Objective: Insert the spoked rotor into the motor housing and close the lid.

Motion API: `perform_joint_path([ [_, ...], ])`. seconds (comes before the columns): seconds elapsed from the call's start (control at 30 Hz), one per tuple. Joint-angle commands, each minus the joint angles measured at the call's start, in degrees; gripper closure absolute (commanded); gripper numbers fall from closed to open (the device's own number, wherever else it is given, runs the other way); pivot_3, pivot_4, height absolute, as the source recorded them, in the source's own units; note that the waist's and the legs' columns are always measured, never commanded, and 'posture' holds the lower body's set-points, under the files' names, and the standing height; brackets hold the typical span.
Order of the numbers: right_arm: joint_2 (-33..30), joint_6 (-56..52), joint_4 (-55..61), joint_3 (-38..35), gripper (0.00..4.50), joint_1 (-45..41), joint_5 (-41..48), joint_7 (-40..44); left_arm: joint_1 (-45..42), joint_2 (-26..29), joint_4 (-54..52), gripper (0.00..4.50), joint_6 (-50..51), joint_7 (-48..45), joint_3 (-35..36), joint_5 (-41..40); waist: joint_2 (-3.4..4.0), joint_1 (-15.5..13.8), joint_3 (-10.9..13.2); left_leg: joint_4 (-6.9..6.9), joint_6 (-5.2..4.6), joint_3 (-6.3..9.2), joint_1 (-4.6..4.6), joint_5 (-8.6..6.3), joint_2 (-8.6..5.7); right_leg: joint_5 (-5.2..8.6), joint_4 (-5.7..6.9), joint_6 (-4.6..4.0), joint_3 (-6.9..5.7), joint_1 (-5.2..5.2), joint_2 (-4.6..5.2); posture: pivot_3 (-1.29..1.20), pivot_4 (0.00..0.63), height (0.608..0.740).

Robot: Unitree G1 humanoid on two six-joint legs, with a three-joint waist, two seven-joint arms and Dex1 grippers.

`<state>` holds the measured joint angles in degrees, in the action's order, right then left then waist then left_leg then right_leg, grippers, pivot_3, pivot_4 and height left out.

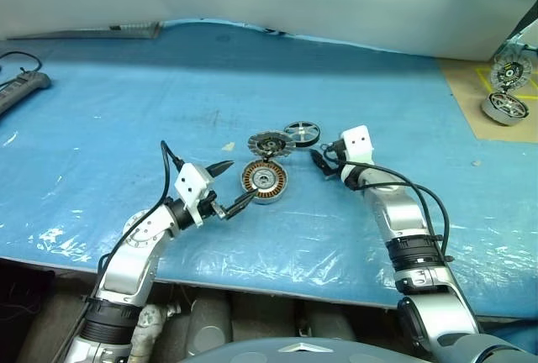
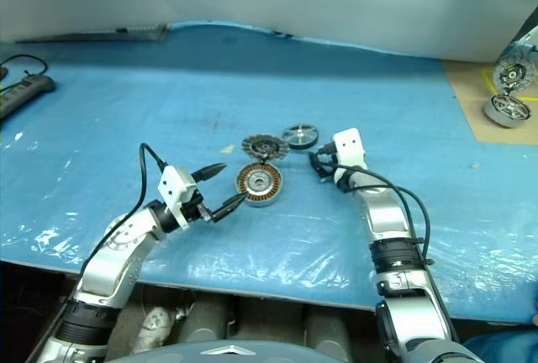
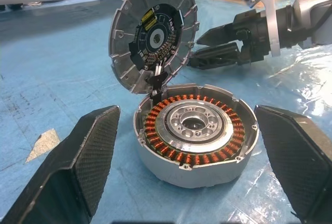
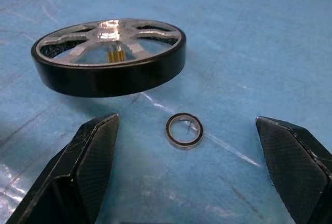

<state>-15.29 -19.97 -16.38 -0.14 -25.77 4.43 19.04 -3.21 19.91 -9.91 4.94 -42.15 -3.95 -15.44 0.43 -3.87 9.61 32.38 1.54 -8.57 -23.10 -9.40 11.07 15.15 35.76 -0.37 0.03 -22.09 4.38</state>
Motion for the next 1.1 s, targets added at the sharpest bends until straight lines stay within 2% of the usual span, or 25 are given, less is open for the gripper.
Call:
perform_joint_path([
  [0.03, 0.4, 2.9, -2.0, 0.3, 0.0, -1.6, -0.3, 0.6, 0.4, 0.5, -1.8, 0.05, -0.9, 0.4, 0.6, -0.4, 0.0, 0.0, 0.0, 0.0, 0.0, 0.0, 0.0, 0.0, 0.0, 0.0, 0.0, 0.0, 0.0, 0.0, 0.0, 0.0, 0.15, 0.74],
  [0.1, 0.7, 3.6, -3.1, 0.4, 0.0, -1.9, -0.3, 0.6, 0.6, 0.6, -2.1, 0.05, -0.8, 0.5, 0.6, -0.4, 0.0, 0.0, 0.0, 0.03, 0.0, 0.0, 0.01, 0.0, 0.02, 0.0, 0.02, -0.01, 0.0, 0.0, 0.0, 0.0, 0.15, 0.74],
  [0.2, 1.0, 3.8, -5.3, 0.4, 0.62, -2.4, -0.8, 0.0, 0.2, 0.7, -2.2, 0.0, -0.4, 0.8, 0.6, -0.3, 0.0, 0.1, 0.0, 0.1, -0.01, 0.0, 0.02, 0.0, 0.05, 0.01, 0.06, -0.02, 0.01, 0.01, -0.01, 0.0, 0.15, 0.74],
  [0.37, 0.9, 3.8, -5.4, 0.7, 2.27, -1.7, -1.1, 0.3, -0.2, 0.9, -2.0, 0.0, -0.2, 0.9, 0.5, -0.4, 0.0, 0.0, 0.0, 0.19, -0.01, -0.01, 0.02, 0.0, 0.07, 0.11, 0.1, -0.22, 0.01, 0.04, -0.01, 0.0, 0.15, 0.74],
  [0.5, 0.7, 3.2, -4.6, 0.6, 3.79, -0.9, -1.3, 0.2, -0.1, 0.9, -2.0, 0.0, -0.2, 0.9, 0.3, -0.8, -0.02, 0.0, 0.0, 0.2, -0.01, -0.01, 0.02, 0.0, 0.07, 0.09, 0.1, -0.2, 0.01, 0.05, -0.01, 0.0, 0.15, 0.74],
  [0.53, 0.5, 2.9, -3.8, 0.5, 3.95, -0.3, -1.3, 0.2, -0.1, 0.8, -1.9, 0.0, -0.3, 1.0, 0.3, -0.7, -0.01, 0.0, 0.0, 0.2, -0.01, -0.01, 0.02, 0.0, 0.08, 0.09, 0.1, -0.2, 0.01, 0.05, -0.02, 0.0, 0.15, 0.74],
  [0.8, -4.0, -0.9, 14.1, 2.7, 3.95, 8.7, -0.9, 5.4, 1.2, 0.5, 0.4, 0.0, -4.4, 0.6, -0.6, 0.9, -0.03, -0.1, 0.0, 0.17, 0.0, 0.0, 0.01, -0.01, 0.1, -0.01, 0.01, -0.02, -0.02, 0.08, -0.03, 0.0, 0.15, 0.74],
  [0.9, -6.6, -2.9, 24.2, 3.4, 3.95, 12.1, 2.4, 10.7, 1.7, -0.1, 1.7, 0.0, -6.1, 0.2, -1.0, 0.9, -0.02, -0.1, 0.0, 0.15, -0.01, 0.0, 0.02, -0.01, 0.21, 0.0, 0.01, -0.02, -0.01, 0.06, -0.06, 0.0, 0.15, 0.74],
  [1.1, -8.9, -7.7, 34.6, 4.9, 3.95, 12.2, 6.7, 16.3, 1.8, -1.0, 4.1, 0.0, -7.9, -0.4, -1.1, 0.7, -0.02, -0.1, 0.0, 0.16, -0.02, -0.02, 0.06, -0.02, 0.4, 0.01, 0.02, -0.04, 0.03, 0.05, -0.09, 0.0, 0.15, 0.74],
])
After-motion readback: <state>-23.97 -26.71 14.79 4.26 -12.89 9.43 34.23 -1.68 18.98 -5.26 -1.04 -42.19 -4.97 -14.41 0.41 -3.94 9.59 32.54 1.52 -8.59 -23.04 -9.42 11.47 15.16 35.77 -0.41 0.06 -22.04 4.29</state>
